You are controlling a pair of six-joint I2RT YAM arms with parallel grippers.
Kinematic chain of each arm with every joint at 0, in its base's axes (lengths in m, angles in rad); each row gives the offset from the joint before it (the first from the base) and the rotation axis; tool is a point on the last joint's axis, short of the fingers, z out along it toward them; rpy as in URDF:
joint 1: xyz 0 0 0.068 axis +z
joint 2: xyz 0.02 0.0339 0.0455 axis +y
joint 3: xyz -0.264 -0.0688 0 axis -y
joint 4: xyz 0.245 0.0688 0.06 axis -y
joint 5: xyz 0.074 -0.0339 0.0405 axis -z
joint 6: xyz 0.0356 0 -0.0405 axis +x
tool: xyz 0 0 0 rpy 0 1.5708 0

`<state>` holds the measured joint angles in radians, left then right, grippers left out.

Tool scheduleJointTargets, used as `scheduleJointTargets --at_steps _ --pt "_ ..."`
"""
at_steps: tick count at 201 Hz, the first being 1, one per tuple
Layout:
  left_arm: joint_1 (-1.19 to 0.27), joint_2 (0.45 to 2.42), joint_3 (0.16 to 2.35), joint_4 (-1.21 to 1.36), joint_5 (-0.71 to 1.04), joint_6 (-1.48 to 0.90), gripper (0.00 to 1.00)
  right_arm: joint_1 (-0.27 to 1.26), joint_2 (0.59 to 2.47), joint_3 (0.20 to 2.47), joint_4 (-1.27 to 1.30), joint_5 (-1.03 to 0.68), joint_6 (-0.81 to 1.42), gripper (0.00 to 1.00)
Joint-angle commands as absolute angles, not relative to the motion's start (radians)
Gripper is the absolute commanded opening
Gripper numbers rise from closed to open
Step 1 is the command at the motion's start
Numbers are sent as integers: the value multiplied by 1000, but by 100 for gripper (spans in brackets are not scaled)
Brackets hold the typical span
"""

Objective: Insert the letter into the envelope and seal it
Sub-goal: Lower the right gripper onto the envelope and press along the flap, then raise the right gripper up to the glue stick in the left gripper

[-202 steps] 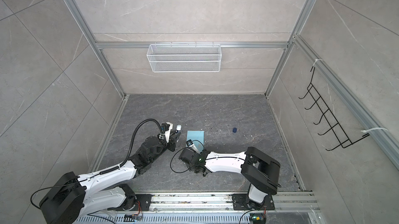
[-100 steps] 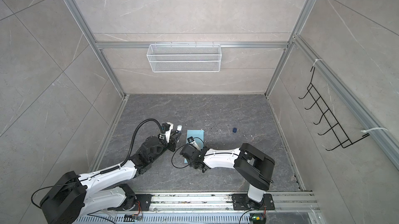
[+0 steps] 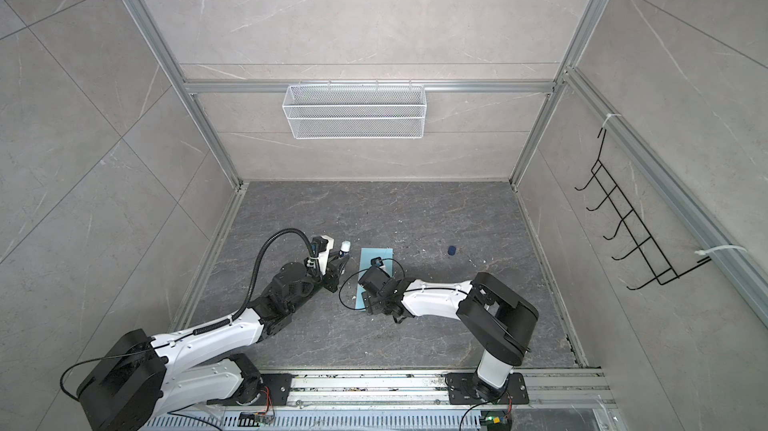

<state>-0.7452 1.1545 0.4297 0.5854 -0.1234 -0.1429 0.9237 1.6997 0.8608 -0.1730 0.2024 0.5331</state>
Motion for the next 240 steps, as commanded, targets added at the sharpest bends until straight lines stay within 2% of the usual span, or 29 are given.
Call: scheduleJointTargets --at_steps 1,39,83,135,172,202,240 --pt "-740 1158 440 659 -116 -161 0 897 1729 818 -187 8 581 89" --pt "-738 1162 440 659 -109 -171 0 843 1716 782 -122 -104 602 90" --pt "-738 1175 441 659 -92 -187 0 821 1630 762 -115 -93 593 90" --pt "-739 1155 453 656 -58 -206 0 818 1433 764 -159 -36 551 90" --pt "-738 1120 492 663 10 -321 0 818 1235 764 -145 -70 506 87" --pt "-738 1117 511 762 106 -421 0 818 1130 760 -46 -180 517 83" --pt "-739 1150 501 948 227 -469 0 819 1139 787 32 -253 523 80"
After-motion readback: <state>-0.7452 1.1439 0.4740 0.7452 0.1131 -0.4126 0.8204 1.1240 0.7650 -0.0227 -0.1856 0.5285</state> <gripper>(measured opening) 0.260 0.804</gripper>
